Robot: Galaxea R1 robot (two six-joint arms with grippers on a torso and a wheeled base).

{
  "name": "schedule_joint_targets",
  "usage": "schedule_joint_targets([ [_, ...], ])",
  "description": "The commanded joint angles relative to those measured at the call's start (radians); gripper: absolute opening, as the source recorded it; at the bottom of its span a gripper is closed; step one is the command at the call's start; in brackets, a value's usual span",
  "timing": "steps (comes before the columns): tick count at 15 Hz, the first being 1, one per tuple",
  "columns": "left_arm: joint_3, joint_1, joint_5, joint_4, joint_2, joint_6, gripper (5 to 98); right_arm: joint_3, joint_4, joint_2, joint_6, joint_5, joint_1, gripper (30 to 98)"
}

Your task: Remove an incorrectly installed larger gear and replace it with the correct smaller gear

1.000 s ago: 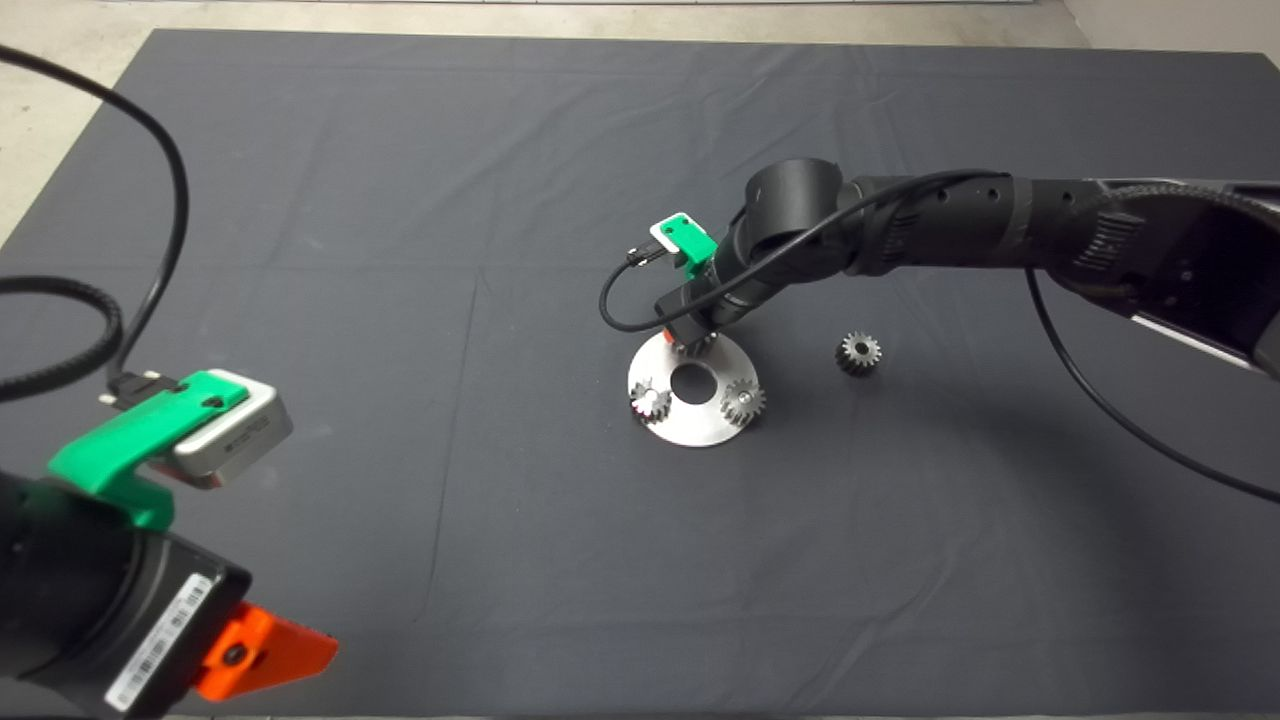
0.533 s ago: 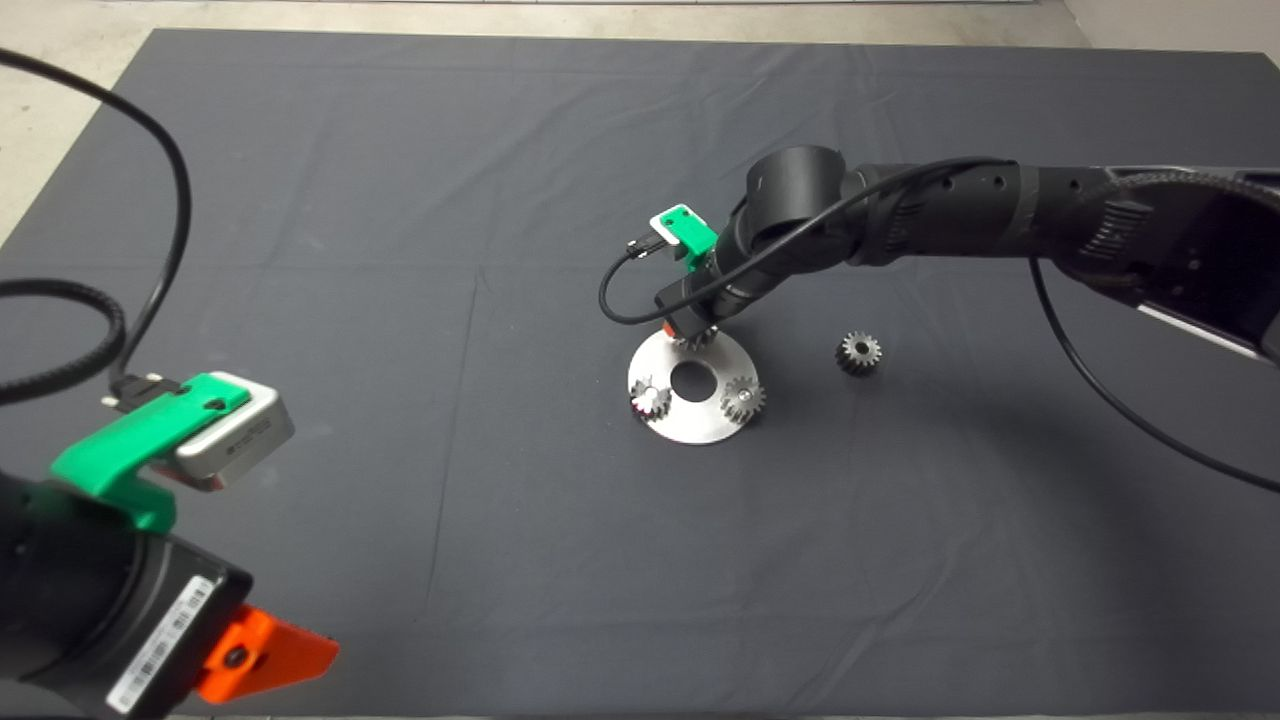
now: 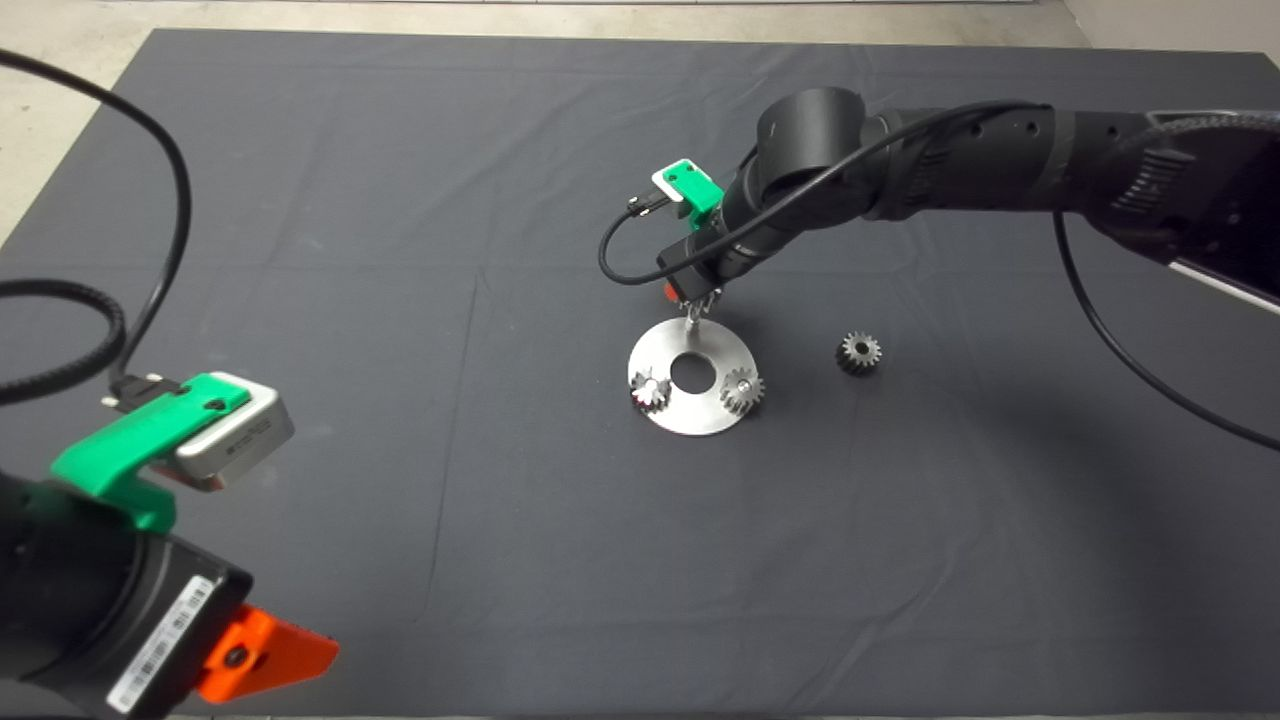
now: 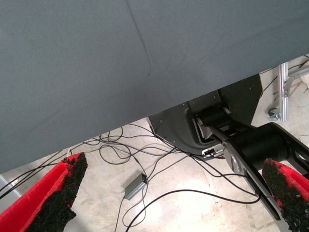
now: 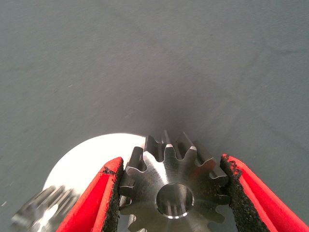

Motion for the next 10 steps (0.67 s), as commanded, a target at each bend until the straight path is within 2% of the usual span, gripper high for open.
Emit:
schedule_joint_targets([
  [1,0.012,-0.004,-0.001,-0.001,0.003,-0.004,92.9,0.048,0.040,-0.064,0.026,-0.012,0.039,49.4],
  [3,0.012,0.004,-0.001,-0.001,0.005,-0.007,92.9,0.046,0.040,-0.137,0.061,-0.037,0.036,49.4],
  [5,0.012,0.018,-0.001,0.001,0.014,-0.007,92.9,0.051,0.040,-0.191,0.062,-0.053,0.034,49.4],
  [10,0.010,0.024,0.000,0.001,0.029,-0.007,92.9,0.080,0.035,-0.318,0.063,-0.058,0.027,49.4],
])
